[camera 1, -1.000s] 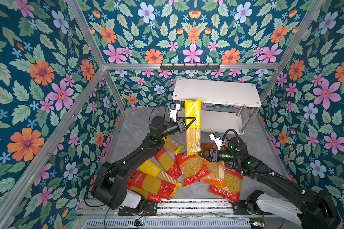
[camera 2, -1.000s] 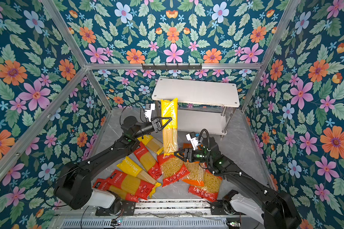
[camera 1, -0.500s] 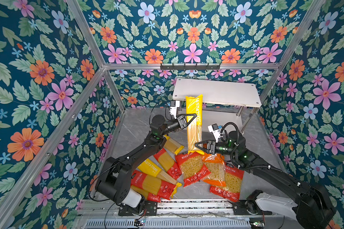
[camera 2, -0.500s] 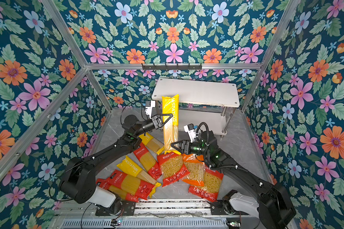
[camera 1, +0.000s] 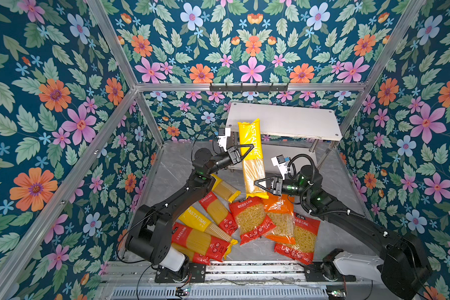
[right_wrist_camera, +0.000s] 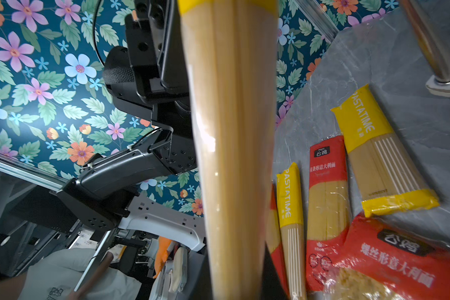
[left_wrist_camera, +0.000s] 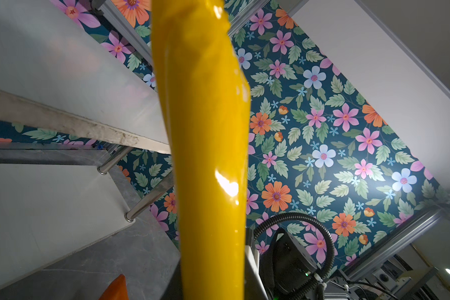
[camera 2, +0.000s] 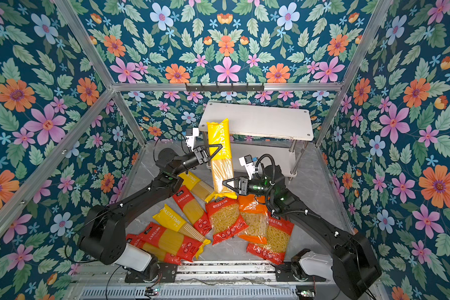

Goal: Arrange pasta packages on shelves
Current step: Pick up the pasta bag, then place the pasta bag on the shelf.

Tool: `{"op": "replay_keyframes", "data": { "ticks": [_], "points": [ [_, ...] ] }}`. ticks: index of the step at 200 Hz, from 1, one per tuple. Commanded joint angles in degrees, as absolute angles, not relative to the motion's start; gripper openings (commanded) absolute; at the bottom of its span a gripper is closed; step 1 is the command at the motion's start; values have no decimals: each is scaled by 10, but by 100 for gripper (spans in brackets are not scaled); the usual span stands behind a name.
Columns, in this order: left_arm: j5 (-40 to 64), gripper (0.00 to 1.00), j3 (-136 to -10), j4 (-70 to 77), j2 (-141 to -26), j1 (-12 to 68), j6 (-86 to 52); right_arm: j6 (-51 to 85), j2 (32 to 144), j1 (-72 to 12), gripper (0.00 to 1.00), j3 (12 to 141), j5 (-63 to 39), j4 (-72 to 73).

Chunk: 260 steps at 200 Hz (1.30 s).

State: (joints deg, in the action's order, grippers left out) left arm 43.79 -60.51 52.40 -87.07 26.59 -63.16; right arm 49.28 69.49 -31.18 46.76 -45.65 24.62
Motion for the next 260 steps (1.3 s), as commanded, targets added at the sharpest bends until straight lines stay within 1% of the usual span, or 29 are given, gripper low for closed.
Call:
{"op": "replay_keyframes", "data": {
  "ticks": [1, 10, 26, 52, 70, 97, 126, 156, 197, 233, 245, 260],
  "points": [
    [429, 41, -617, 537, -860, 242, -632, 552, 694, -310, 7, 509, -446, 295],
    [427, 49, -619, 511, -855, 230, -629, 558, 695, -310, 4, 533, -438, 275],
    [422, 58, -620, 466, -843, 206, -618, 572, 706, -309, 1, 584, -422, 237],
    [396, 64, -606, 374, -809, 163, -585, 615, 752, -303, 0, 681, -402, 180],
    [371, 66, -582, 332, -771, 130, -567, 645, 799, -291, 0, 769, -384, 95],
    [328, 67, -560, 252, -713, 101, -516, 717, 874, -279, 0, 856, -370, 88],
    [298, 68, -542, 198, -672, 88, -483, 726, 961, -280, 0, 969, -353, 30],
    [294, 68, -521, 191, -652, 79, -482, 750, 1034, -279, 0, 1040, -357, 12],
    [299, 68, -502, 210, -650, 79, -495, 766, 1085, -265, 0, 1098, -358, -2],
    [305, 68, -493, 231, -653, 79, -508, 760, 1152, -253, 0, 1188, -384, -61],
    [303, 68, -489, 234, -651, 79, -510, 757, 1170, -251, 4, 1212, -397, -73],
    [304, 68, -483, 237, -650, 79, -512, 756, 1181, -248, 15, 1226, -413, -88]
  ]
}}
